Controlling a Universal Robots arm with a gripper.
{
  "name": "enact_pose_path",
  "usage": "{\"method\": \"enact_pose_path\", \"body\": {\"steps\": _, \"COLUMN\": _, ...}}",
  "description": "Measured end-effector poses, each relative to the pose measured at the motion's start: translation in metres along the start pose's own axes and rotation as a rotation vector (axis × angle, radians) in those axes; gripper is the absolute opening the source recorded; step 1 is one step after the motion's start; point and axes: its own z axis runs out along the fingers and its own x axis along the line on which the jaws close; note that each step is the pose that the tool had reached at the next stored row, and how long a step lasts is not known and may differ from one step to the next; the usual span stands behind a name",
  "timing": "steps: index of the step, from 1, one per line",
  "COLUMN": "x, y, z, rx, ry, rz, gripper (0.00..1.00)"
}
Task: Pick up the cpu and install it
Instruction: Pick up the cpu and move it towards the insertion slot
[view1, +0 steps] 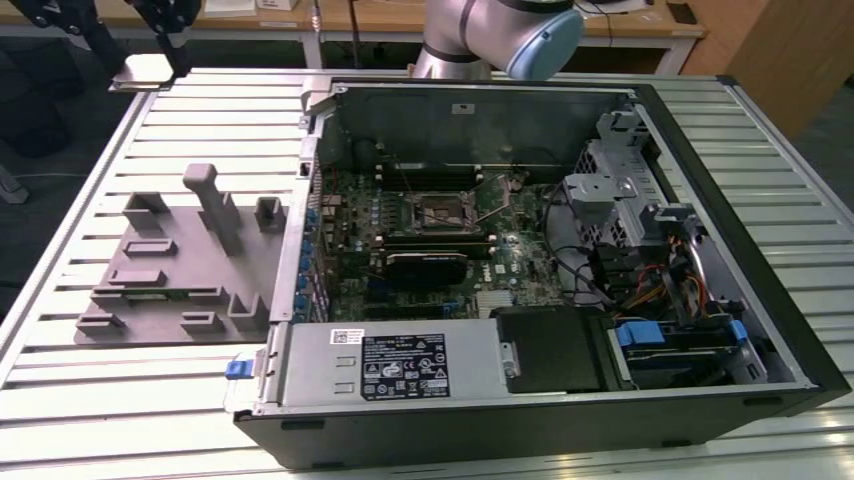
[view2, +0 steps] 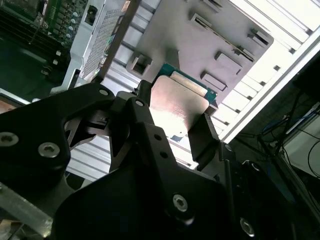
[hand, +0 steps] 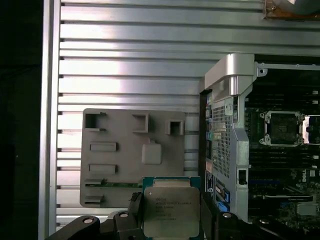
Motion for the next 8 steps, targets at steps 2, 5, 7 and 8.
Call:
{"method": "enact_pose_path", "body": {"steps": 2, "x": -0.0031, "y": 0.0, "z": 0.0001, "rx": -0.0001, "ry": -0.0001, "rz": 0.0, "gripper": 0.54}}
{"method": "enact_pose_path", "body": {"steps": 5, "x": -0.0077, "y": 0.0001, "z": 0.0003, "rx": 0.0, "ry": 0.0, "rz": 0.0, "gripper": 0.54}}
{"method": "enact_pose_path", "body": {"steps": 7, "x": -0.0107, "y": 0.0001, "z": 0.0004, "rx": 0.0, "ry": 0.0, "rz": 0.0, "gripper": 0.54}}
{"method": "enact_pose_path", "body": {"steps": 8, "x": -0.0123, "y": 0.0001, "z": 0.0005, "rx": 0.0, "ry": 0.0, "rz": 0.0, "gripper": 0.54}}
